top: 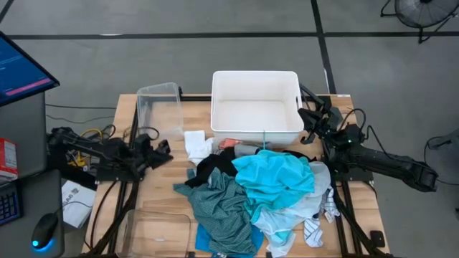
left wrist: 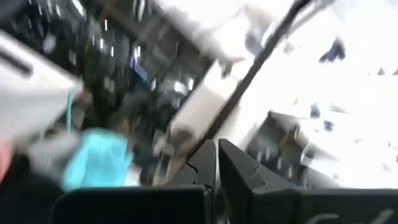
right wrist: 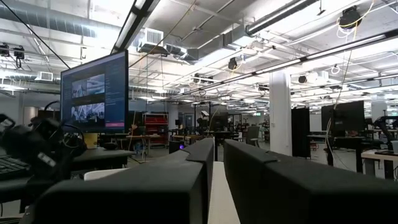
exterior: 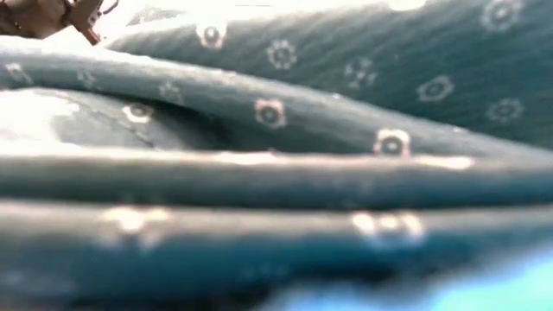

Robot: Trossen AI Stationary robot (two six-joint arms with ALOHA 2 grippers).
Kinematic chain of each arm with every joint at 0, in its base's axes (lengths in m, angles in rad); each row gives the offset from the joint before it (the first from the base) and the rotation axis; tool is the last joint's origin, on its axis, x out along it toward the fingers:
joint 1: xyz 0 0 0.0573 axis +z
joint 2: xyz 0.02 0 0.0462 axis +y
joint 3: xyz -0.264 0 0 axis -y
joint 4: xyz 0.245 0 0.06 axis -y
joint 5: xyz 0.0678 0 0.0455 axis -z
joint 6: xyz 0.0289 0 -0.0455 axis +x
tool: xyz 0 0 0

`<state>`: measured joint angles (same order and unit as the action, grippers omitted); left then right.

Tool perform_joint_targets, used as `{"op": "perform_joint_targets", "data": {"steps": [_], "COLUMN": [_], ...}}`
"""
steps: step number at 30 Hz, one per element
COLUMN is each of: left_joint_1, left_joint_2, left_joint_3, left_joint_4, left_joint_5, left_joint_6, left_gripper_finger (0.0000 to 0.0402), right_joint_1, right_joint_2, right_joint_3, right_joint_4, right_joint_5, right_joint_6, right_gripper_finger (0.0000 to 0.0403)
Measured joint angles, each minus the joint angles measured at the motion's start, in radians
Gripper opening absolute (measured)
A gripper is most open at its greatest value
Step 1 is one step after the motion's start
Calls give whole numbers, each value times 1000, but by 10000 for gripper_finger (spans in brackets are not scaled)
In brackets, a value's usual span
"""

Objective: Pick & Place Cloths
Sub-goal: Put the blue patterned polo shirt into the white laundry organizer

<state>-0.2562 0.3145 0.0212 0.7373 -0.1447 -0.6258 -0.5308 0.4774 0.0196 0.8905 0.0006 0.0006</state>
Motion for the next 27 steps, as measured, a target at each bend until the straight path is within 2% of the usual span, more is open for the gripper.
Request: {"op": "perform_joint_targets", "data": {"steps": [3, 6, 11, 17, 21, 24, 27], "left_joint_1": [0, 0, 0, 0, 0, 0, 0], "left_joint_2": [0, 8, 111, 429, 675, 832, 950], "left_joint_3": [0, 29, 225, 606, 872, 1022, 1123], "left_joint_4": [91, 173, 181, 133, 26, -72, -162], "left_joint_5": [-67, -86, -81, 23, 29, 42, 101], "left_joint_6": [14, 13, 65, 213, 386, 433, 462], "left_gripper_finger": [4, 4, 2, 1, 3, 14, 40], "right_joint_1": [0, 0, 0, 0, 0, 0, 0], "right_joint_2": [0, 0, 0, 0, 0, 0, 0], "right_joint_3": [0, 0, 0, 0, 0, 0, 0], "right_joint_4": [0, 0, 0, 0, 0, 0, 0], "right_joint_5": [0, 0, 0, 0, 0, 0, 0], "right_joint_6": [0, 0, 0, 0, 0, 0, 0], "right_gripper_finger": [37, 37, 37, 37, 37, 37, 37]}}
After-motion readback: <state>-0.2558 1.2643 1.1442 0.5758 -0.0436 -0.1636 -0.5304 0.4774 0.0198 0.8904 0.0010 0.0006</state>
